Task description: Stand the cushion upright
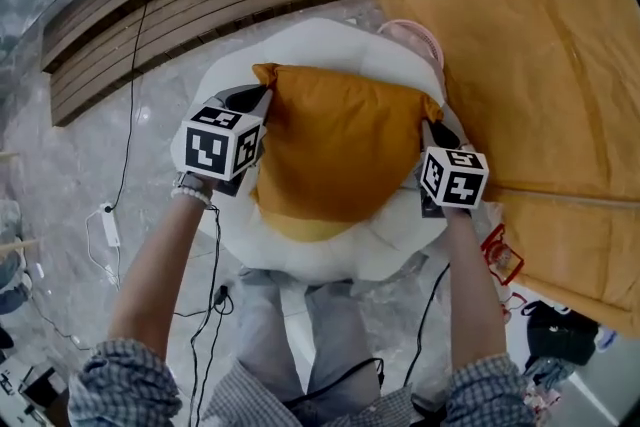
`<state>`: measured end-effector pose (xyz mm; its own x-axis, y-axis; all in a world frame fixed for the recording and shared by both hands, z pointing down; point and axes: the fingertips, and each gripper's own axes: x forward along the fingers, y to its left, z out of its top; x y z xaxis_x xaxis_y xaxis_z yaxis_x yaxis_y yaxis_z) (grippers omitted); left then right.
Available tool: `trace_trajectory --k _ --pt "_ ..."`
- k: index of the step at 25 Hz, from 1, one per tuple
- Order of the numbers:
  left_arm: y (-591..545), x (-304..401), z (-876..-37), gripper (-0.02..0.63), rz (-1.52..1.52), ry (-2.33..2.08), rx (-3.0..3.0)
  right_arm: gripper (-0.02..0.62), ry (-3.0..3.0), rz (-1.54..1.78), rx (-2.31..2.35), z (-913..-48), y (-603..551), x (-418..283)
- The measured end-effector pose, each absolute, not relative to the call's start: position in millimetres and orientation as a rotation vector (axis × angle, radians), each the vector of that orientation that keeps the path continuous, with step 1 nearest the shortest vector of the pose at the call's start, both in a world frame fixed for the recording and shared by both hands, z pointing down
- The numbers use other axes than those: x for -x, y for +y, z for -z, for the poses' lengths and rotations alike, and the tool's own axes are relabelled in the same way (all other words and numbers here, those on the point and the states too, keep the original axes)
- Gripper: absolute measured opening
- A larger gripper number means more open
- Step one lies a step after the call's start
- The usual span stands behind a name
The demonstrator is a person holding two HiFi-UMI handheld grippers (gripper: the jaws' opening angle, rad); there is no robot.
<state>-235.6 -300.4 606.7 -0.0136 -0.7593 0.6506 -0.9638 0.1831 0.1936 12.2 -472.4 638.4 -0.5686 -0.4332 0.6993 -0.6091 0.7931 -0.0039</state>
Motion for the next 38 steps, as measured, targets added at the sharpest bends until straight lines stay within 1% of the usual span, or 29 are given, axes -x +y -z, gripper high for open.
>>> trace_trajectory --k 4,12,17,23,28,29,30,32,35,38 --pt "-316.2 245.2 -616.3 0.012 -0.273 -1.789 -1.56 0.041 -2.223 -0.342 -0.828 -649.9 -488.5 -5.3" --pt "-334.0 269.5 -629.7 0.012 -0.161 -1.85 -1.483 0.042 -2.253 -0.45 -0.886 -659.8 -507.6 13.9" --pt "-336.7 278.0 -627.7 0.016 -0.142 -1.916 -1.452 0.058 -2.278 -0.466 -0.879 -657.2 -516.0 16.0" --pt "-327.1 285.1 -617.2 0.048 -0.088 -1.942 -1.441 0.112 -2.298 -0.518 -0.899 -643.7 -515.0 16.4" --pt "-322.9 280.8 -592.4 0.048 -0.043 -1.955 -1.486 0.114 -2.357 -0.527 -0.933 -617.1 -513.9 11.2" --pt "-321.2 279.4 -585.5 0.044 -0.034 -1.958 -1.497 0.107 -2.363 -0.517 -0.948 -610.3 -512.6 9.2" --pt "-319.7 277.6 -577.6 0.04 -0.03 -1.962 -1.513 0.085 -2.373 -0.506 -0.968 -602.1 -510.9 6.9" --pt "-316.0 272.3 -559.5 0.026 -0.066 -1.966 -1.565 0.006 -2.416 -0.493 -0.997 -582.3 -504.3 2.9" --pt "-307.7 262.3 -531.5 0.008 -0.151 -1.958 -1.659 0.006 -2.49 -0.5 -0.979 -553.7 -487.0 -2.0" --pt "-295.2 253.4 -504.7 0.008 -0.155 -1.945 -1.709 0.006 -2.518 -0.517 -0.96 -530.7 -468.5 -10.2"
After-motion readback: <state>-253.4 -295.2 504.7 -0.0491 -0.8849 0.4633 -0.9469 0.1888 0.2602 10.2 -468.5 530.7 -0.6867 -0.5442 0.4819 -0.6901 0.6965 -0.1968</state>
